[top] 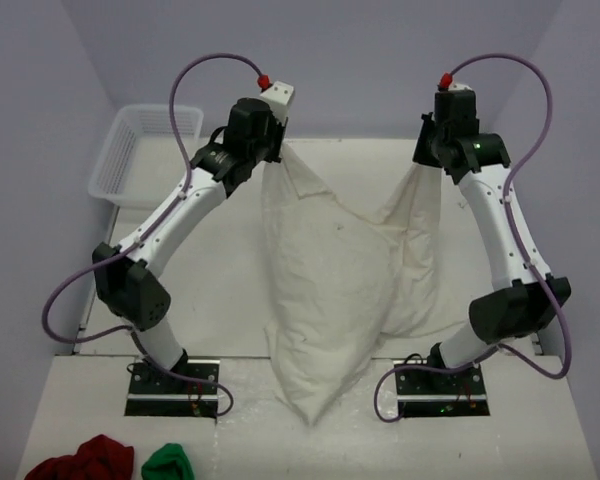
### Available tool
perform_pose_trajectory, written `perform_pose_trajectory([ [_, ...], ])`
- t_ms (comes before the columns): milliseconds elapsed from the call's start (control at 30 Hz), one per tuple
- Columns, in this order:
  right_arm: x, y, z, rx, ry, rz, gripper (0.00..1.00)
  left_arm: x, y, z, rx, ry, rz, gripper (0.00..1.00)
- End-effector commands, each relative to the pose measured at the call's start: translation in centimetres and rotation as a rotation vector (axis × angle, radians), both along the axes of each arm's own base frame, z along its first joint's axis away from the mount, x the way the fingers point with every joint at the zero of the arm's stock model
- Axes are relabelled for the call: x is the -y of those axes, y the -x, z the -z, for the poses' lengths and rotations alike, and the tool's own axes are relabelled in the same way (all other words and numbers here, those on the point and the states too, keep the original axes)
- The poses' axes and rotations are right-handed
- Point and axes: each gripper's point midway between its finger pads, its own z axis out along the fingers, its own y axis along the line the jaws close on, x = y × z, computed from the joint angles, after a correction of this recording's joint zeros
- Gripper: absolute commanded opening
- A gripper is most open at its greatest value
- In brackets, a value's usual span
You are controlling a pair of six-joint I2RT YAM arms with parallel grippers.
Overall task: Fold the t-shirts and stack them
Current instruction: Flatten out the tshirt
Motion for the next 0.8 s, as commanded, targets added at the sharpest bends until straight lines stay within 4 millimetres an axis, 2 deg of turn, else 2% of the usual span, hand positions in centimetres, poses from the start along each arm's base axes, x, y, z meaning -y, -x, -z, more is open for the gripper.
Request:
perform_pose_trajectory([
  [0, 0.8, -3.0, -2.7, 0.114, 0.021, 0.023, 0.0, -2.1, -4.0, -1.1, 0.062, 0.11, -0.049, 0.0],
  [33, 1.0, -3.8, -1.6, 0.091, 0.028, 0.023, 0.0, -3.6, -6.1, 1.5, 0.014, 0.114, -0.089, 0.0],
  [67, 0.9, -4.7, -1.1, 0.078, 0.029, 0.025, 0.0, -4.2, -7.0, 2.3, 0.006, 0.108, -0.109, 0.0],
  [100, 0.9, -6.2, 1.4, 0.025, 0.038, 0.024, 0.0, -5.1, -8.4, 3.8, -0.009, 0.093, -0.141, 0.0],
  [167, 1.4, -7.4, 2.7, -0.004, 0.041, 0.03, 0.0, -5.8, -9.8, 4.9, -0.02, 0.082, -0.153, 0.0],
  [200, 1.4, -8.3, 4.5, -0.04, 0.042, 0.026, 0.0, -5.9, -10.8, 6.9, -0.05, 0.05, -0.166, 0.0],
  [233, 2.0, -8.8, 5.2, -0.056, 0.042, 0.035, 0.0, -6.5, -11.7, 6.3, -0.031, 0.03, -0.178, 0.0],
  [300, 2.2, -9.6, 6.0, -0.068, 0.036, 0.023, 0.0, -7.0, -12.6, 6.7, -0.036, 0.021, -0.177, 0.0],
  [333, 2.8, -10.2, 7.2, -0.092, 0.04, 0.03, 0.0, -7.8, -13.4, 6.7, -0.03, 0.017, -0.193, 0.0],
  [400, 3.2, -10.4, 7.5, -0.095, 0.052, 0.037, 0.0, -8.4, -14.0, 6.1, -0.017, 0.025, -0.201, 0.0],
  [467, 3.1, -10.2, 6.8, -0.065, 0.049, 0.033, 0.0, -7.8, -13.6, 4.1, 0.013, 0.058, -0.168, 0.0],
  [500, 3.0, -9.8, 6.1, -0.046, 0.043, 0.029, 0.0, -7.5, -12.7, 1.6, 0.049, 0.086, -0.145, 0.0],
  [533, 2.8, -8.9, 3.8, 0.008, 0.034, 0.022, 0.0, -6.9, -12.0, 0.3, 0.07, 0.113, -0.127, 0.0],
  [567, 2.6, -8.3, 2.9, 0.025, 0.029, 0.018, 0.0, -6.4, -11.0, -1.3, 0.094, 0.129, -0.105, 0.0],
  [600, 2.5, -7.6, 1.6, 0.049, 0.029, 0.015, 0.0, -5.7, -8.7, -5.1, 0.154, 0.157, -0.067, 0.0],
  [633, 2.0, -6.7, 0.0, 0.08, 0.031, 0.006, 0.0, -5.2, -7.3, -7.4, 0.189, 0.177, -0.039, 0.0],
  [667, 2.0, -4.9, -3.5, 0.145, 0.027, 0.001, 0.0, -4.5, -5.7, -9.2, 0.209, 0.196, 0.005, 0.0],
  [700, 1.8, -3.8, -5.3, 0.18, 0.022, -0.008, 0.0, -4.9, -2.8, -13.6, 0.284, 0.232, 0.027, 0.0],
  [733, 1.4, -2.4, -6.9, 0.205, 0.016, -0.021, 0.0, -4.4, -0.9, -15.1, 0.291, 0.251, 0.058, 0.0],
  [767, 1.3, -0.1, -10.8, 0.289, 0.0, -0.038, 0.0, -4.4, 0.8, -16.7, 0.305, 0.263, 0.08, 0.0],
])
